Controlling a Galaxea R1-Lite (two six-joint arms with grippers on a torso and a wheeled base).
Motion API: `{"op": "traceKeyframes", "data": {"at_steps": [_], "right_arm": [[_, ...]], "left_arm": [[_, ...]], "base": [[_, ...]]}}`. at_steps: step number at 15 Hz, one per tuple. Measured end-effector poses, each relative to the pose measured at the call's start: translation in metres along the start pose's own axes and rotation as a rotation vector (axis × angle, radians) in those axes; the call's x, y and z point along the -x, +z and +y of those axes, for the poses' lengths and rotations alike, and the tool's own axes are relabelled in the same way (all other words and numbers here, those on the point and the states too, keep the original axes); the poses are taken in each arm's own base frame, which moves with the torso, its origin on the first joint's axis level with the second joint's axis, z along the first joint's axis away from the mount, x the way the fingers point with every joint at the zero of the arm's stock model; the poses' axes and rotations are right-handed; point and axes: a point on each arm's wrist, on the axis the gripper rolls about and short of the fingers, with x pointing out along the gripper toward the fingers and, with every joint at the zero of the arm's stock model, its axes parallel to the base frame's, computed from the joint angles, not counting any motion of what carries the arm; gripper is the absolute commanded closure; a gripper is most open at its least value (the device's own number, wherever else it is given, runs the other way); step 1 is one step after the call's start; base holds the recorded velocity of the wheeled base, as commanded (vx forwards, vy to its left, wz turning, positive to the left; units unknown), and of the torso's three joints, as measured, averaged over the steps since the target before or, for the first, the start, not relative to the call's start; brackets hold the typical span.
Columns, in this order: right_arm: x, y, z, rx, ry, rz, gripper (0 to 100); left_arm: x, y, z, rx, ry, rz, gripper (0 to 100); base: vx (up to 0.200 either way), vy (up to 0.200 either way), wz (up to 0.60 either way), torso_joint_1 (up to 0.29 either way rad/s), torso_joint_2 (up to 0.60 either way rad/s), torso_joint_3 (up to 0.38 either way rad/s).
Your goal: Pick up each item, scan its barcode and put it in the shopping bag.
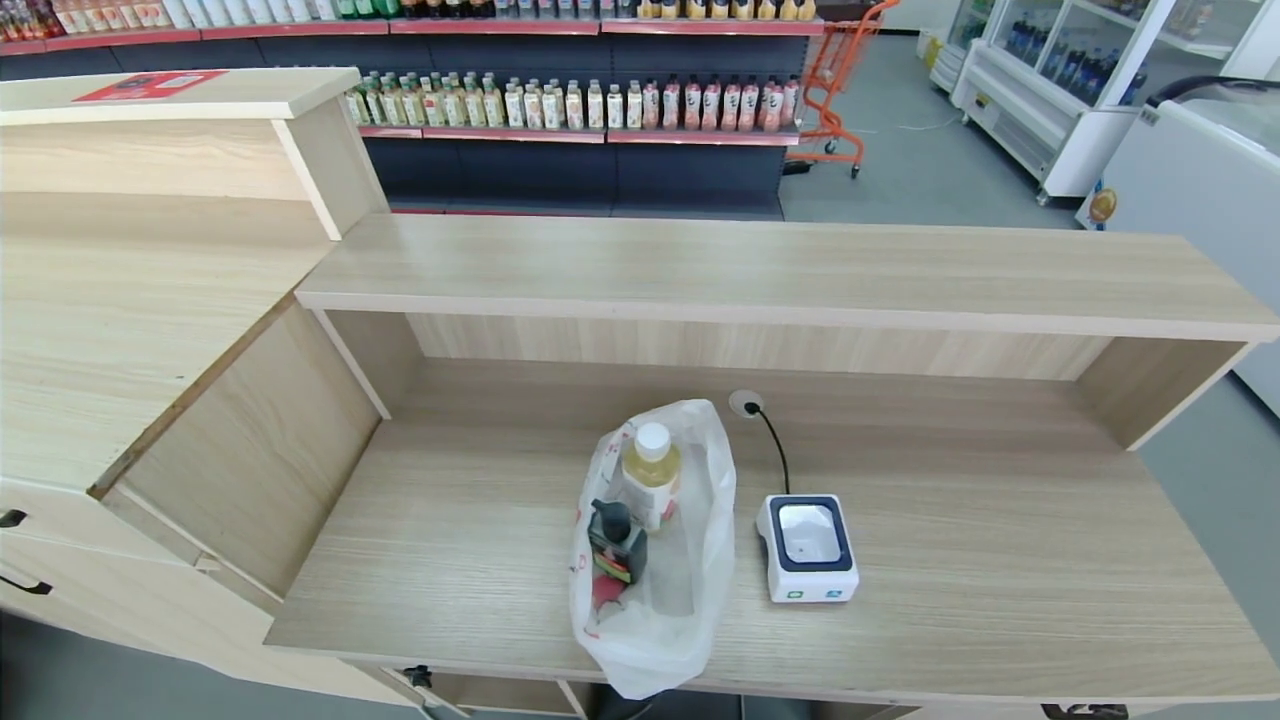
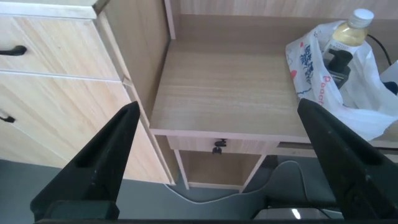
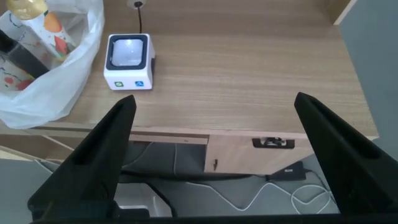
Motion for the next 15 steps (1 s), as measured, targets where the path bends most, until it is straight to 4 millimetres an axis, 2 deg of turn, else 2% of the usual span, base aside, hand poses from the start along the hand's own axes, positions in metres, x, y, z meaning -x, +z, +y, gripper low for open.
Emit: {"op": "traceKeyframes", "data": {"at_steps": [2,6,11,15], "right_arm": [[-0.0001,0.0000,0.0000,-0.001,0.000,0.001,0],[-0.0001,0.0000,0.0000,-0.001,0.000,0.001,0],[-0.0001,0.0001,0.0000,-0.002,-0.001,0.001,0],[-0.0002,0.0000,0.0000,-0.001,-0.001,0.003,0]], "left_arm": [[0.0000,0.0000,0.0000,0.005,0.000,0.000,0],[0.0000,0.0001,0.0000,0.007,0.001,-0.001,0],[0.0000,0.0000,0.0000,0.007,-0.002,0.000,0],[0.0000,0.0000,0.0000,0.008,-0.001,0.000,0]], "base": [[0.000,-0.200,0.00,-0.005,0.00,0.002],[0.000,0.000,0.00,0.000,0.00,0.000],[0.200,0.000,0.00,0.003,0.00,0.003],[0.000,0.000,0.00,0.000,0.00,0.000]]}}
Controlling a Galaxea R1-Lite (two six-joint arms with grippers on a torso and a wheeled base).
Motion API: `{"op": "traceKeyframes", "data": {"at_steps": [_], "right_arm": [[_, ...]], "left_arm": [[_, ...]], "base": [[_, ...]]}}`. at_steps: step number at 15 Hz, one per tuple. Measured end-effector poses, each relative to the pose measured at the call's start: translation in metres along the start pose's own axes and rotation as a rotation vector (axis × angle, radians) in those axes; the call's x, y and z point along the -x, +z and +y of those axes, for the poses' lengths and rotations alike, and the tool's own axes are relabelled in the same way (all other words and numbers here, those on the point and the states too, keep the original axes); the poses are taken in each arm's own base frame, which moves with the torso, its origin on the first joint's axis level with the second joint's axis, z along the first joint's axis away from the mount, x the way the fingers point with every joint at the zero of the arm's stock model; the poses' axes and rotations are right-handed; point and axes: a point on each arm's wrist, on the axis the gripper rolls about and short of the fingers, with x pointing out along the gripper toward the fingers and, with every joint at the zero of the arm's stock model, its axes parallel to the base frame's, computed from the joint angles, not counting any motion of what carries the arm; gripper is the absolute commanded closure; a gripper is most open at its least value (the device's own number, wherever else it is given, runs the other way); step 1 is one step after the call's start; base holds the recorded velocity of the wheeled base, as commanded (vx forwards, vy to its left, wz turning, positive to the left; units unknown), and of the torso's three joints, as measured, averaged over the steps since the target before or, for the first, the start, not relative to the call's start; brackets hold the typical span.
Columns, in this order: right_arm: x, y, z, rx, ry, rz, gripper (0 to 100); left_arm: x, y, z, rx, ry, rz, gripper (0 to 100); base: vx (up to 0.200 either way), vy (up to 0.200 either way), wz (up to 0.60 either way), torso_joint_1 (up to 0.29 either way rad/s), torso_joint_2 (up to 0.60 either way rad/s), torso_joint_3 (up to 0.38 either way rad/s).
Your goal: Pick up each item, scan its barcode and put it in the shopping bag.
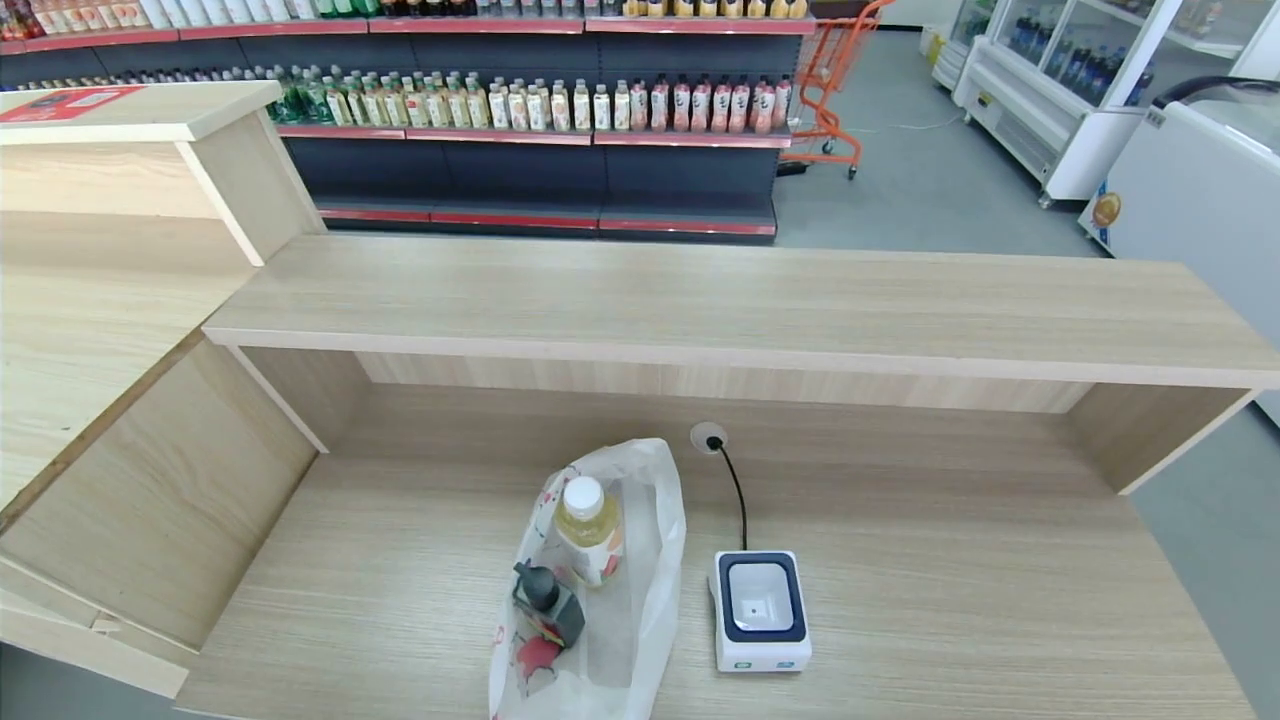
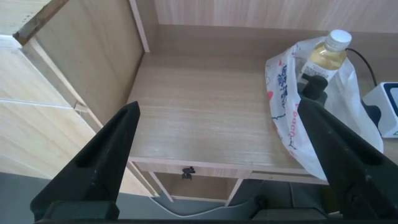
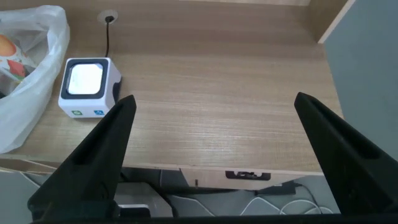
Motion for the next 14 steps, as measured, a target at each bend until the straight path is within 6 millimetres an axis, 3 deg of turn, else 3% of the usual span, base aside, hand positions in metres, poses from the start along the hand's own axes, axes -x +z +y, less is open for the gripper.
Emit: {"op": "traceKeyframes", "data": {"at_steps": [14], "right_arm": [[-0.0001,0.0000,0.0000,0.006,0.002,0.002,0]], "left_arm": [[0.0000,0.0000,0.0000,0.000,0.001,0.000,0]], "base": [[0.000,0.000,0.00,0.000,0.00,0.000]]}}
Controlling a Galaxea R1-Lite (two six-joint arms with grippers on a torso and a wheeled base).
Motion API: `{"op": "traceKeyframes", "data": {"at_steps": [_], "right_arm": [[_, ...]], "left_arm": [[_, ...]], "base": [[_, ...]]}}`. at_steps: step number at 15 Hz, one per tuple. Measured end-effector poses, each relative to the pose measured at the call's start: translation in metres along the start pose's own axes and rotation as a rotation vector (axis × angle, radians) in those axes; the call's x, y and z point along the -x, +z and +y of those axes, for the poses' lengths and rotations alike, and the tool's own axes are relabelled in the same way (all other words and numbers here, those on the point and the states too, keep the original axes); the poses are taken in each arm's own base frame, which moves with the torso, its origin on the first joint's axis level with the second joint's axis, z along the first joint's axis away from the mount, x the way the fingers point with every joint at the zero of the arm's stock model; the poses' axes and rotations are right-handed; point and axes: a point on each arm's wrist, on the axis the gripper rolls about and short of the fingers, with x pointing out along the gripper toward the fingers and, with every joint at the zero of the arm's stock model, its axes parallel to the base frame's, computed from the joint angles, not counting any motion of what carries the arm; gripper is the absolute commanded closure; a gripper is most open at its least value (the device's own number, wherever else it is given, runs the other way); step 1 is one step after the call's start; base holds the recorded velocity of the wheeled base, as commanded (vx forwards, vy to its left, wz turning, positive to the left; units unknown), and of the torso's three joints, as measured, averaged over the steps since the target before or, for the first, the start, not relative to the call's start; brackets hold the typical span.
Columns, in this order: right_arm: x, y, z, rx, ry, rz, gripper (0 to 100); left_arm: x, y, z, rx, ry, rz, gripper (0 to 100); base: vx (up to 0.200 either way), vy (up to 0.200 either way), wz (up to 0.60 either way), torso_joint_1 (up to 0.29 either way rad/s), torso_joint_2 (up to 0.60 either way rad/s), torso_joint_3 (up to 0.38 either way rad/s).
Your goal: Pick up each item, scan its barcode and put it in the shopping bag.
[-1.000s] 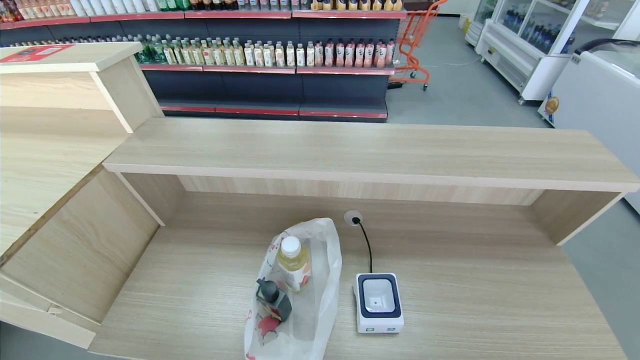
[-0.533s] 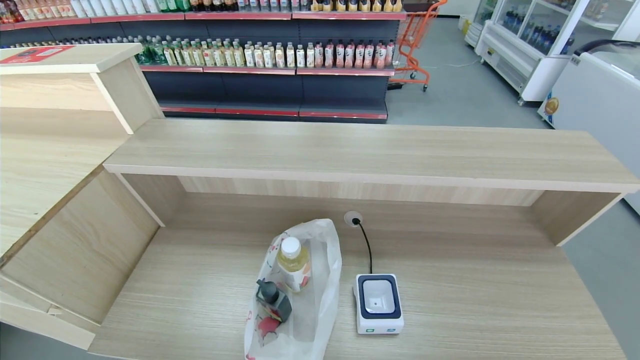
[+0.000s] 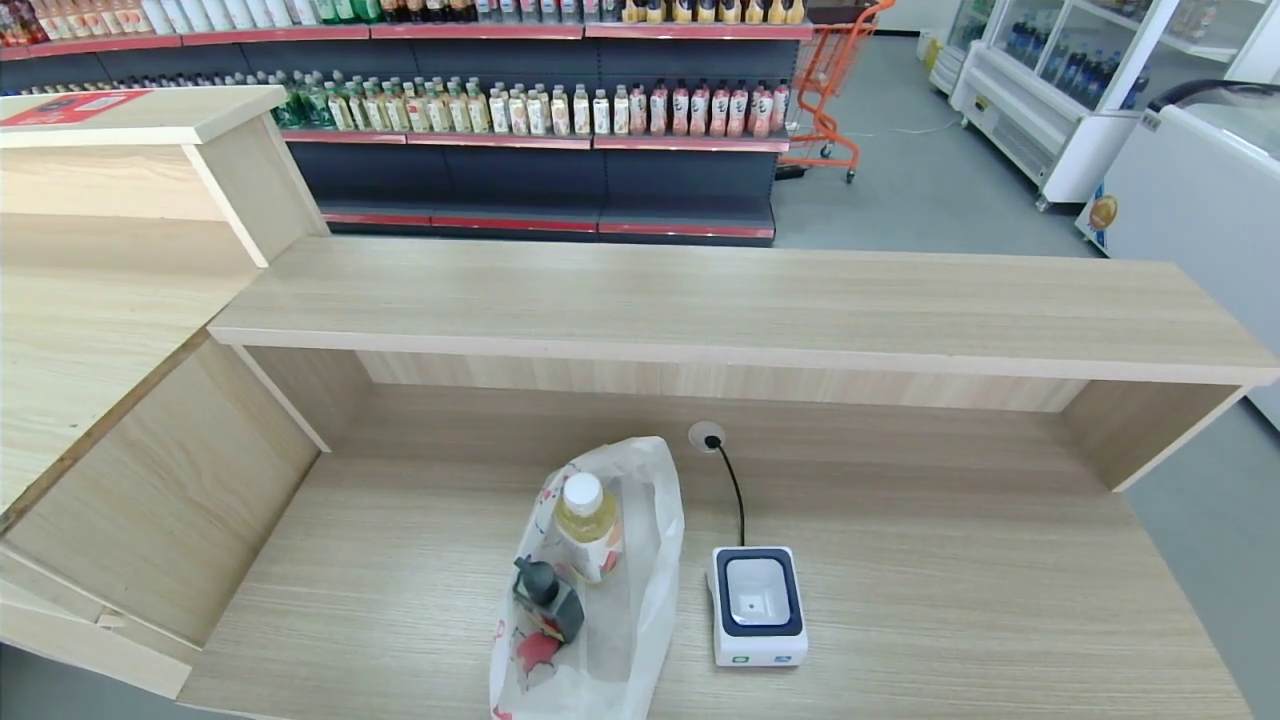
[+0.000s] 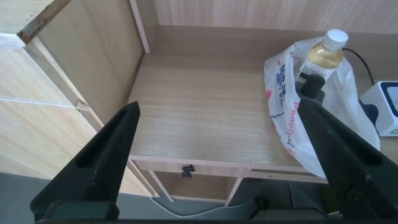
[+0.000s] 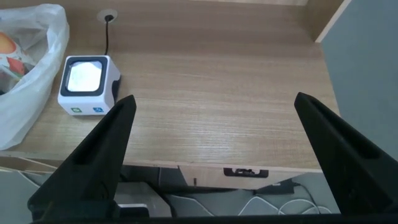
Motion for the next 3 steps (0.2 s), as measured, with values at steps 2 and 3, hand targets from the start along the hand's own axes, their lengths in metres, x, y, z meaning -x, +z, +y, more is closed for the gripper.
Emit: {"op": "traceKeyframes", "data": {"at_steps": [2,3], "right_arm": [[0.0000,0.0000,0.0000,-0.002,0.001,0.000,0],[0.0000,0.0000,0.0000,-0.002,0.000,0.000,0]], "left_arm": [[0.0000,0.0000,0.0000,0.000,0.000,0.000,0],[0.0000,0.0000,0.0000,0.000,0.001,0.000,0]], "base": [[0.000,0.000,0.00,0.000,0.00,0.000],[0.000,0.000,0.00,0.000,0.00,0.000]]}}
